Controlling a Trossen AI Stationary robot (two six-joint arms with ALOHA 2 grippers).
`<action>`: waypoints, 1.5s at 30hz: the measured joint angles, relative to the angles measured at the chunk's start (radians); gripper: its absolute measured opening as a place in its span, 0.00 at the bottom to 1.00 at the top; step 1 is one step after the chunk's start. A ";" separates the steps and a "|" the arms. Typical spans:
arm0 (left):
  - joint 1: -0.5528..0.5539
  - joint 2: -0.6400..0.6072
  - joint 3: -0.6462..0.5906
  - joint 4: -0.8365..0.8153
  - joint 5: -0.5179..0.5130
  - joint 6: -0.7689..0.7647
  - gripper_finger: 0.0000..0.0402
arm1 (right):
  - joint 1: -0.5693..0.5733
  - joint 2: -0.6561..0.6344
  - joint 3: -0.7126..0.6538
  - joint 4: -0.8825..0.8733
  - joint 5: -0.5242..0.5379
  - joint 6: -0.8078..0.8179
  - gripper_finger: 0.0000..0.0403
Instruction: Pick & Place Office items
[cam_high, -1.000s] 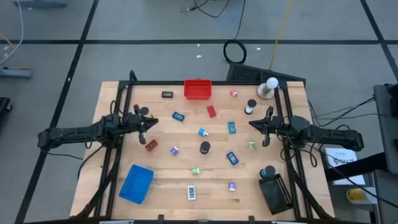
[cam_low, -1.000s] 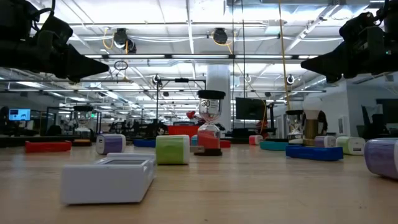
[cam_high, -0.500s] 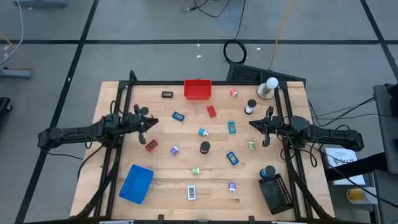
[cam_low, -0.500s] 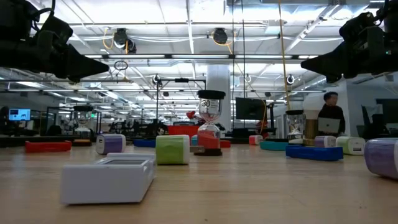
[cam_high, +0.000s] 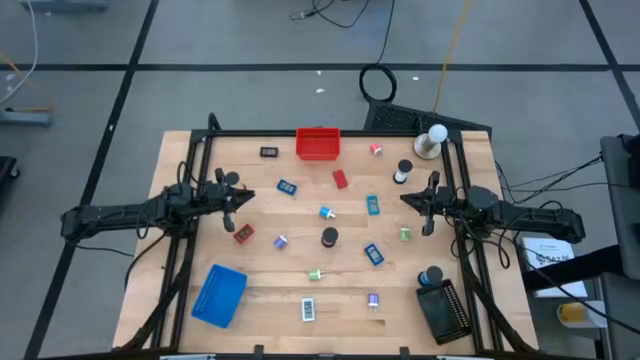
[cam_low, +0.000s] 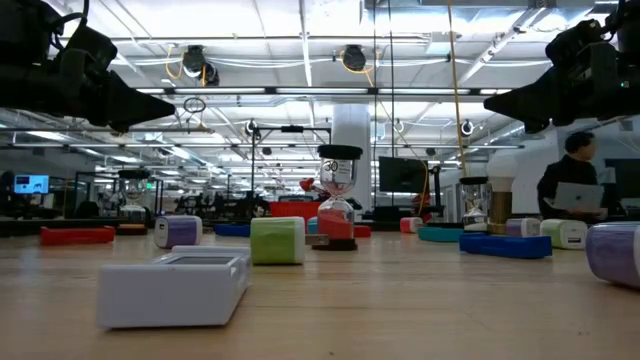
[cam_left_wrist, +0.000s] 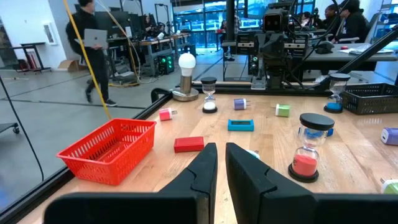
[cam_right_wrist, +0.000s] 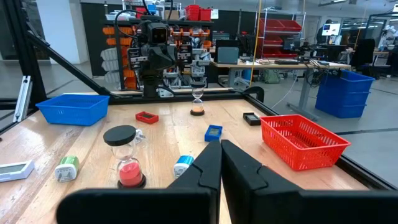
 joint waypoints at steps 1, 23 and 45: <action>0.000 0.000 0.000 0.000 0.000 0.000 0.10 | 0.000 0.000 0.000 0.000 0.000 0.000 0.01; 0.000 0.000 0.000 0.000 0.000 0.000 0.10 | 0.000 0.000 0.000 0.000 0.000 0.000 0.01; 0.000 0.000 0.000 -0.001 0.000 0.000 0.10 | 0.002 0.001 0.000 0.186 0.027 -0.078 0.01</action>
